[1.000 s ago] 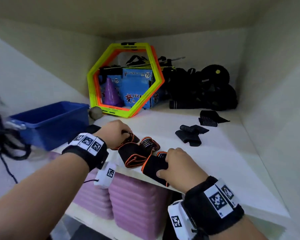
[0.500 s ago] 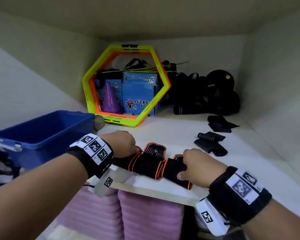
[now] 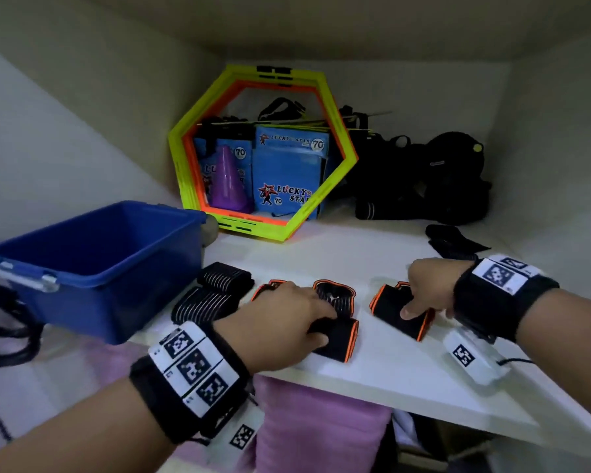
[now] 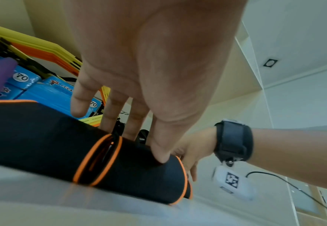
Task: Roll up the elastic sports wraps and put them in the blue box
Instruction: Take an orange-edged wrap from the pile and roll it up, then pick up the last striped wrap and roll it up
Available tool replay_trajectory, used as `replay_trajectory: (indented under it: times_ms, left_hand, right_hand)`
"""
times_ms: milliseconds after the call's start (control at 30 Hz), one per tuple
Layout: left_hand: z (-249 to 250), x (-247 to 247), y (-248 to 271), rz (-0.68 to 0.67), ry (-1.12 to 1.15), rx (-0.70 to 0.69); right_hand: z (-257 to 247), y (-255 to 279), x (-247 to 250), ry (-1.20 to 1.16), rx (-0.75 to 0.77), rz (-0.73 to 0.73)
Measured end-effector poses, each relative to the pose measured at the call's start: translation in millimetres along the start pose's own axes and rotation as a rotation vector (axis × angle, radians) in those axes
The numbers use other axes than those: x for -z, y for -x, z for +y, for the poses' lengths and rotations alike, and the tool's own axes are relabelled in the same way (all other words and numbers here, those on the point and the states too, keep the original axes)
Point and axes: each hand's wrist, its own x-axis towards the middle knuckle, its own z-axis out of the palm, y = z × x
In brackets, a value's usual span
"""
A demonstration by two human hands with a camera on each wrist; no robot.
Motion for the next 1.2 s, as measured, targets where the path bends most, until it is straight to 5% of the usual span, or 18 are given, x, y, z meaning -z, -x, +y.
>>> replay_trajectory:
  times_ms: [300,433,733,933,1067,1200]
  left_hand:
    - [8.7,-11.7,22.0,0.113,0.086,0.089]
    - [4.9,-9.0,29.4,0.164,0.048,0.246]
    - [-11.1,3.8,31.1,0.053,-0.027,0.362]
    - [-22.7,46.9,1.3,0.027,0.033,0.326]
    - [-11.3,76.0,-47.7,0.058,0.036,0.211]
    - [14.7,90.8,-112.8,-0.089,0.072,0.116]
  right_hand:
    - [-44.7,-70.6,25.6,-0.012,0.088,-0.010]
    - [-77.6,-92.4,31.6,-0.037,0.167,0.005]
    - [-97.6,-103.7,35.6,-0.265,0.357,-0.081]
    - [-17.1,-112.1,42.7,-0.638,0.287,-0.010]
    - [77.6,-105.6,45.9,-0.666,0.061,0.096]
    - [162.8,-88.6,27.7,-0.550,-0.150,0.104]
